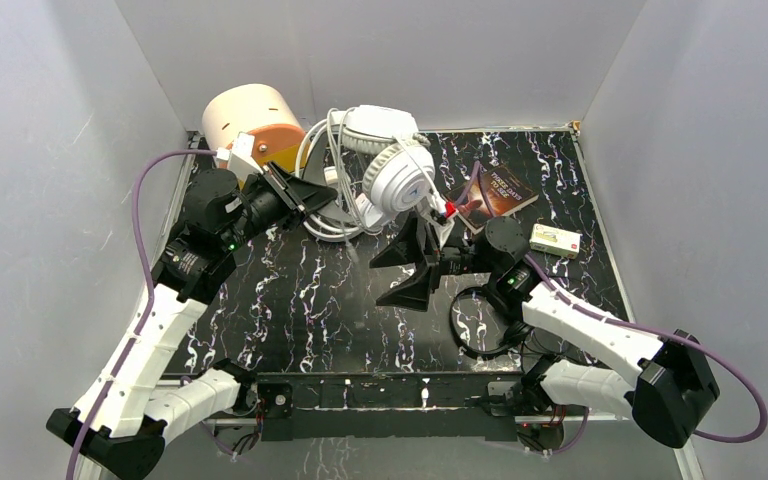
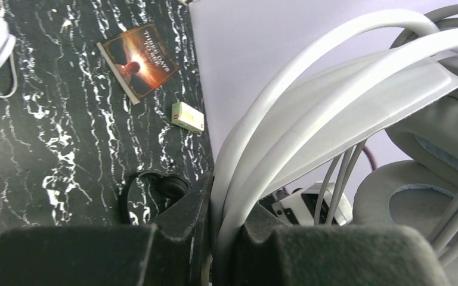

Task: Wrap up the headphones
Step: Wrap the headphones cable around the headphones.

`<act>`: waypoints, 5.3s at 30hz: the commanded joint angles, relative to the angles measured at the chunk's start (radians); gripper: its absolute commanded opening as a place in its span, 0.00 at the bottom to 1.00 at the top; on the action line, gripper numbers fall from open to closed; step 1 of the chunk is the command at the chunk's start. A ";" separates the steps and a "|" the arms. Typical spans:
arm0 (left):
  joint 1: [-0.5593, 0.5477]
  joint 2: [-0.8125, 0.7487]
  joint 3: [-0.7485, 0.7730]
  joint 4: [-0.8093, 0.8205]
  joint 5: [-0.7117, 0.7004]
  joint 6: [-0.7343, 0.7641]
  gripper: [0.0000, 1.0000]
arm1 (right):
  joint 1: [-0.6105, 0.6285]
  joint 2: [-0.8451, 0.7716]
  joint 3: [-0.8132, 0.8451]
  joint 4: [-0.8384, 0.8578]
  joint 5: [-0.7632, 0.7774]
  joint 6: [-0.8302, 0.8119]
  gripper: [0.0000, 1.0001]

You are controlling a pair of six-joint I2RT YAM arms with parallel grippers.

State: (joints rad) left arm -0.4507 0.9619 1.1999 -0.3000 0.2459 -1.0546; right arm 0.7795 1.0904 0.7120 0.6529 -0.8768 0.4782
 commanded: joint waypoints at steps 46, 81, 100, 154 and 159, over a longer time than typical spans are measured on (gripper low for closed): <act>0.003 -0.037 0.114 -0.004 -0.040 -0.019 0.00 | 0.349 0.551 0.036 0.772 0.689 -0.175 0.24; 0.004 0.000 0.007 -0.075 0.568 0.414 0.00 | -0.244 -0.160 -0.017 -0.572 0.198 -0.192 0.16; 0.004 -0.073 -0.145 -0.025 0.097 0.069 0.00 | -0.144 0.114 -0.051 -0.386 0.373 0.185 0.44; 0.004 -0.041 -0.203 0.126 0.032 0.199 0.00 | -0.060 0.344 0.058 -0.651 0.152 1.346 0.89; 0.004 -0.045 -0.197 0.136 0.049 0.192 0.00 | -0.049 0.289 -0.005 -0.621 0.199 1.405 0.75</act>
State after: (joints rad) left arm -0.4469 0.9318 0.9615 -0.2756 0.2443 -0.8307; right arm 0.7208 1.4425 0.7456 -0.0204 -0.7193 1.8099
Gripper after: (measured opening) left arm 0.121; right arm 0.815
